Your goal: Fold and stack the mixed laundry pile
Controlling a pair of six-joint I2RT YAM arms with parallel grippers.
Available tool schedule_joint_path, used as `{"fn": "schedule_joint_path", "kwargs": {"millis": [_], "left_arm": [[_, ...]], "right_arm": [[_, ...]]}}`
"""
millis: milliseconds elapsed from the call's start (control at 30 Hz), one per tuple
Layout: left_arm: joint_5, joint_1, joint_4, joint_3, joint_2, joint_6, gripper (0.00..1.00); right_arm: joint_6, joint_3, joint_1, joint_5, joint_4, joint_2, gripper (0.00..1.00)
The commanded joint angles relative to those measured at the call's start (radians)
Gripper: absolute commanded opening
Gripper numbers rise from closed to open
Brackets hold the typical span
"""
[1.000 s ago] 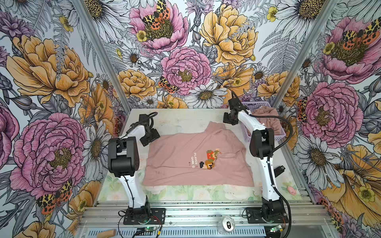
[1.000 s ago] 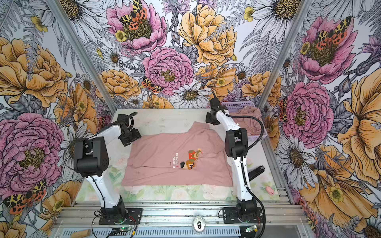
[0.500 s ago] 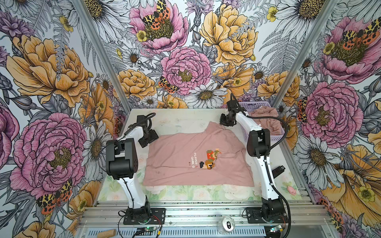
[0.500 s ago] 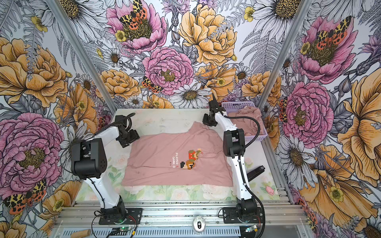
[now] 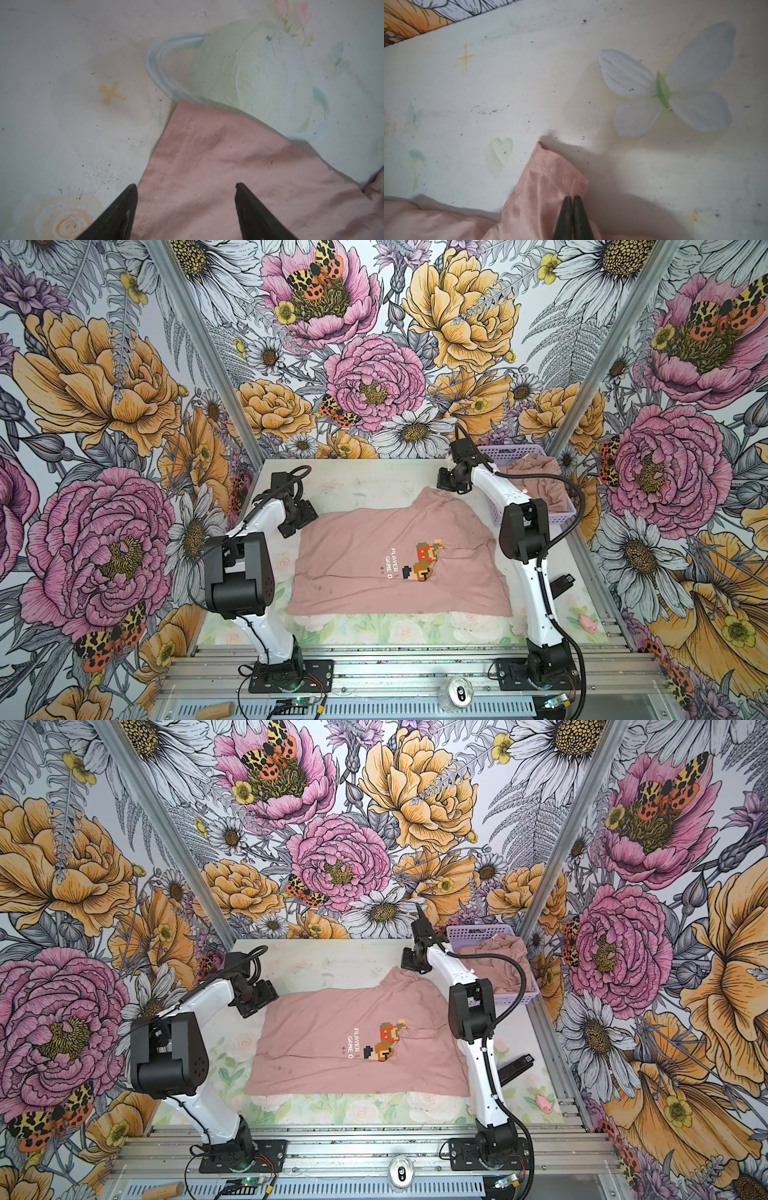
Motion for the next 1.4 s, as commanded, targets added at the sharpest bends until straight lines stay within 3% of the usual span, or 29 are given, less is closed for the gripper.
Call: {"fn": "schedule_joint_path", "kwargs": {"millis": [0, 333, 533, 933, 1367], "left_arm": [[0.018, 0.012, 0.017, -0.023, -0.037, 0.007, 0.76], [0.042, 0.036, 0.019, -0.018, -0.012, 0.026, 0.76], [0.054, 0.033, 0.019, 0.062, 0.065, 0.049, 0.75], [-0.053, 0.008, -0.015, 0.149, 0.221, 0.084, 0.53], [-0.051, 0.008, 0.032, 0.243, 0.300, 0.057, 0.37]], "right_arm": [[-0.064, -0.051, 0.026, 0.064, 0.047, -0.132, 0.00], [-0.109, -0.389, 0.068, 0.071, 0.123, -0.388, 0.00], [-0.096, -0.525, 0.083, 0.072, 0.158, -0.454, 0.00], [-0.091, -0.533, 0.087, 0.074, 0.178, -0.453, 0.00], [-0.091, -0.517, 0.088, 0.072, 0.180, -0.432, 0.00]]}}
